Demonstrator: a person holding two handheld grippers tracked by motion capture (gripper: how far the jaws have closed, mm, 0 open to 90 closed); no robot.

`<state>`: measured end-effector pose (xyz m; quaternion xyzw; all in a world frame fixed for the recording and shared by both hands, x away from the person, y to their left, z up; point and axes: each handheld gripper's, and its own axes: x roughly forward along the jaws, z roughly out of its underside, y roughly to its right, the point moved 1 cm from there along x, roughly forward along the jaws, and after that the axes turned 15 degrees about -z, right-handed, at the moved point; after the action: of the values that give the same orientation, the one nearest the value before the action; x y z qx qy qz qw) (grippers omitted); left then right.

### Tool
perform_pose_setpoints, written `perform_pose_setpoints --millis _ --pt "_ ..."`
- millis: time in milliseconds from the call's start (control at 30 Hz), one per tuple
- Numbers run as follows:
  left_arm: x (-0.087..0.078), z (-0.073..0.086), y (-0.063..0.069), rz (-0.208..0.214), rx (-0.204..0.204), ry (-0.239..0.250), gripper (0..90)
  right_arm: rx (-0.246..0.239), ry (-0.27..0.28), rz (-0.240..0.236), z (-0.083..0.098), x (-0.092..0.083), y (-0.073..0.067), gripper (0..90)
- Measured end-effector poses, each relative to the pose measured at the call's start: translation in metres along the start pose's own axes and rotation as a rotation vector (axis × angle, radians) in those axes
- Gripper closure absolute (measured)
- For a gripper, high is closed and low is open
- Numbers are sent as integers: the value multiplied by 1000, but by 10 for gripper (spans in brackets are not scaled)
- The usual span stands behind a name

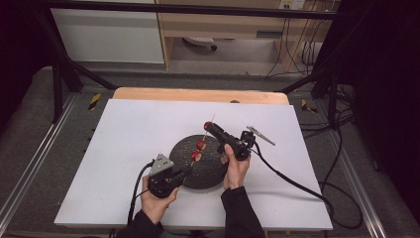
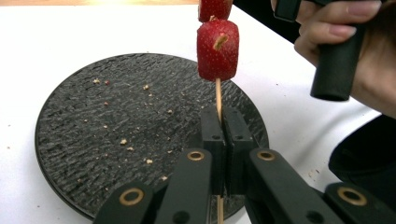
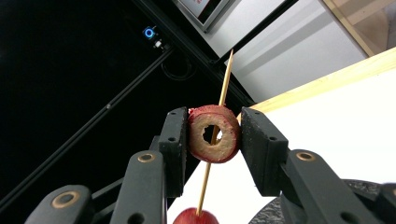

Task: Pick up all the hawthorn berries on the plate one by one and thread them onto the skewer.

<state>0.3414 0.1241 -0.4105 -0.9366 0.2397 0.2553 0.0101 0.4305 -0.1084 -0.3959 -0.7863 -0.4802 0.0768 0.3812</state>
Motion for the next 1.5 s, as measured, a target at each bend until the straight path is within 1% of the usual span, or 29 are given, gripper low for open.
perform_pose_setpoints --millis 67,100,300,433,600,633,733,833,933,1067,1133,1200,1333,1400,1467,1500 --pt "1 -1 -1 -8 3 4 885 -3 -7 2 2 0 0 629" --pt "2 -1 -1 -2 -2 0 885 -6 -9 1 3 0 0 629" --pt "5 -1 -3 -9 4 0 884 -8 -31 4 11 0 0 629" --pt "5 0 -4 0 1 -5 885 -11 -43 6 14 -1 -1 629" --pt "6 2 -5 3 -1 -8 885 -19 -56 9 17 -2 -2 629" --pt "6 2 -5 2 1 -8 885 -11 -60 10 18 -2 -2 629" --pt "5 2 -7 -2 8 -9 885 -17 -69 10 20 -2 -2 629" --pt "5 4 -7 4 4 -15 885 -17 -79 15 21 -2 -3 629" --pt "6 5 -7 8 8 -22 885 -20 -100 19 22 -2 -3 628" --pt "6 6 -8 20 5 -17 885 -28 -131 19 19 -3 -4 616" --pt "4 5 -8 22 4 -16 885 -52 -150 35 16 -5 -6 568" --pt "3 5 -10 22 6 -15 885 -88 -165 49 11 -7 -7 542" --pt "1 6 -12 23 7 -15 885 -127 -211 76 3 -14 -10 464" --pt "1 6 -12 24 9 -17 885 -148 -252 93 0 -17 -9 401" --pt "1 7 -13 27 11 -21 886 -165 -305 112 -3 -20 -8 333" --pt "1 7 -13 26 14 -26 886 -185 -327 122 -4 -22 -8 303"
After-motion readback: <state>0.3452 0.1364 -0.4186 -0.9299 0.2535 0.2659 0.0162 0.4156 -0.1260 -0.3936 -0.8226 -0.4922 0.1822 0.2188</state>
